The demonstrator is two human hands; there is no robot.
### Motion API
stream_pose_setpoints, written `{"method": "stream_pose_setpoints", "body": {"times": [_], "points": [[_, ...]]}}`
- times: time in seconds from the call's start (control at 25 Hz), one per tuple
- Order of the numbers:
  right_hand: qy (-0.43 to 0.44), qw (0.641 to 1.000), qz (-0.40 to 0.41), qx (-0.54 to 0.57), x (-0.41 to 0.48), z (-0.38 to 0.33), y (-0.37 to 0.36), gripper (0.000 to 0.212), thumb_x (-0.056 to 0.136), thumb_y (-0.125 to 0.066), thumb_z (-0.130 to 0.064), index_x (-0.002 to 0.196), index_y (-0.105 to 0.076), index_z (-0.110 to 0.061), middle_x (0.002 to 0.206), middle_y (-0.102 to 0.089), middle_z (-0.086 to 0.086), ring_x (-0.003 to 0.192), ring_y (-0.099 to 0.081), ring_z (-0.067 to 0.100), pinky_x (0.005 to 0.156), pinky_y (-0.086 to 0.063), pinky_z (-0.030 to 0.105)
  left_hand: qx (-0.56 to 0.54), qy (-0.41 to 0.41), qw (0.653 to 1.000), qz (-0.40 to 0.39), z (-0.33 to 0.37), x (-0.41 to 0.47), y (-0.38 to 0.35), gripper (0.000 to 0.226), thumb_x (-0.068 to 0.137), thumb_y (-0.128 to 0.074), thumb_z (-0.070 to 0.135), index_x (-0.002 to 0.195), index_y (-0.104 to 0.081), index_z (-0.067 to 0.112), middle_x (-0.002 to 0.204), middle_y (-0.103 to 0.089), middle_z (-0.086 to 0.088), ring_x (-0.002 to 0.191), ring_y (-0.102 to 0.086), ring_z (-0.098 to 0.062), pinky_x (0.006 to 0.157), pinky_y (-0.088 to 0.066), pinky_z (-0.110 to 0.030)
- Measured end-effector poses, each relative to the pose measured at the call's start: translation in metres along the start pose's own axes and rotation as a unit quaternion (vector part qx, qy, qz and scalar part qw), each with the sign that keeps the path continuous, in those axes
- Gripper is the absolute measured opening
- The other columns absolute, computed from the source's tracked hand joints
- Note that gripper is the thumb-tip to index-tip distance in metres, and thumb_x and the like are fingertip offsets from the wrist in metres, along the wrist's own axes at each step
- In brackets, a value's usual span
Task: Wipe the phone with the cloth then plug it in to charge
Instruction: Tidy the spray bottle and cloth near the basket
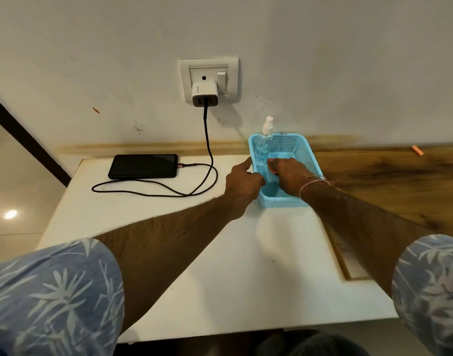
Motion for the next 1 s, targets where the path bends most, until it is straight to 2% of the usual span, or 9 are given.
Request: {"method": "stream_pose_setpoints", "body": {"times": [0.24,0.4,0.56,0.64,0.72,0.8,0.84,0.92,1.0], "points": [[0.021,1.0,-0.012,-0.009,0.011,0.003,-0.01,0.055,0.087,-0.058,-0.007,0.139,-0.038,-0.011,0.139,-0.047,0.013,0.129,-0.041,0.033,0.112,-0.029,0.046,-0.032,0.01,0.999,0.018,-0.002,0.0,-0.001,0.069,0.086,-0.063,0.004,0.149,-0.046,0.025,0.12,-0.071,-0.008,0.09,-0.069,-0.022,0.044,-0.048,-0.015],[0.02,0.999,-0.044,0.012,0.016,0.006,-0.02,0.051,0.095,-0.041,-0.021,0.142,-0.028,-0.008,0.145,-0.037,0.015,0.134,-0.032,0.034,0.115,-0.018,0.05,-0.043,0.012,0.999,0.025,-0.003,0.001,-0.002,0.07,0.086,-0.062,0.003,0.15,-0.046,0.026,0.127,-0.068,-0.006,0.101,-0.069,-0.025,0.052,-0.052,-0.019],[0.0,0.992,-0.116,0.056,0.013,0.009,-0.031,0.058,0.1,-0.033,-0.033,0.149,-0.012,-0.01,0.157,-0.015,0.013,0.145,-0.011,0.031,0.118,-0.009,0.054,-0.057,0.02,0.998,0.031,-0.004,0.0,-0.003,0.071,0.086,-0.062,0.001,0.15,-0.045,0.028,0.128,-0.068,-0.005,0.104,-0.069,-0.026,0.055,-0.054,-0.022],[0.02,0.992,-0.082,0.098,0.007,0.008,-0.013,0.046,0.099,-0.035,-0.03,0.141,-0.033,-0.011,0.149,-0.034,0.016,0.139,-0.03,0.034,0.114,-0.023,0.05,-0.053,0.013,0.998,0.032,-0.003,0.0,-0.002,0.068,0.086,-0.062,0.0,0.147,-0.049,0.027,0.122,-0.07,-0.006,0.102,-0.069,-0.026,0.063,-0.059,-0.027],[-0.014,0.987,0.052,0.15,-0.003,0.019,0.023,0.037,0.092,-0.042,-0.029,0.124,-0.053,-0.015,0.127,-0.058,0.016,0.115,-0.055,0.035,0.098,-0.044,0.044,-0.043,-0.011,0.999,0.031,-0.002,0.0,-0.003,0.057,0.086,-0.061,0.001,0.138,-0.058,0.023,0.108,-0.073,-0.004,0.096,-0.069,-0.023,0.066,-0.06,-0.025],[-0.094,0.965,0.196,0.146,-0.023,0.04,0.054,0.042,0.081,-0.048,-0.023,0.121,-0.059,-0.015,0.117,-0.065,0.015,0.104,-0.06,0.036,0.088,-0.05,0.043,-0.044,-0.025,0.998,0.032,-0.003,0.001,-0.003,0.045,0.09,-0.06,0.003,0.132,-0.062,0.02,0.106,-0.072,0.0,0.094,-0.068,-0.019,0.057,-0.054,-0.014],[-0.129,0.952,0.231,0.153,-0.033,0.051,0.059,0.043,0.08,-0.051,-0.016,0.122,-0.058,-0.013,0.118,-0.064,0.015,0.105,-0.06,0.036,0.088,-0.05,0.044,-0.05,-0.023,0.998,0.029,-0.004,0.001,-0.004,0.043,0.093,-0.059,0.006,0.134,-0.061,0.018,0.114,-0.071,-0.001,0.1,-0.068,-0.019,0.062,-0.055,-0.014],[-0.211,0.927,0.21,0.231,-0.044,0.076,0.045,0.042,0.083,-0.051,-0.007,0.125,-0.054,-0.012,0.122,-0.061,0.015,0.11,-0.058,0.036,0.084,-0.052,0.041,-0.068,-0.006,0.997,0.018,-0.006,0.002,-0.009,0.042,0.098,-0.054,0.009,0.139,-0.057,0.018,0.128,-0.067,-0.003,0.112,-0.066,-0.022,0.084,-0.06,-0.029],[-0.272,0.879,0.147,0.362,-0.047,0.094,0.02,0.031,0.088,-0.045,-0.006,0.114,-0.057,-0.016,0.112,-0.064,0.011,0.099,-0.064,0.033,0.067,-0.055,0.034,-0.084,0.0,0.996,0.013,-0.005,0.003,-0.013,0.033,0.1,-0.05,0.008,0.129,-0.062,0.019,0.12,-0.07,-0.003,0.108,-0.066,-0.021,0.087,-0.059,-0.035]]}}
Point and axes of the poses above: each hand's wrist, its own x-axis towards the middle knuckle, its own y-axis out of the back of the hand, z = x × y, the point moved 8 cm from there along x, towards the middle knuckle
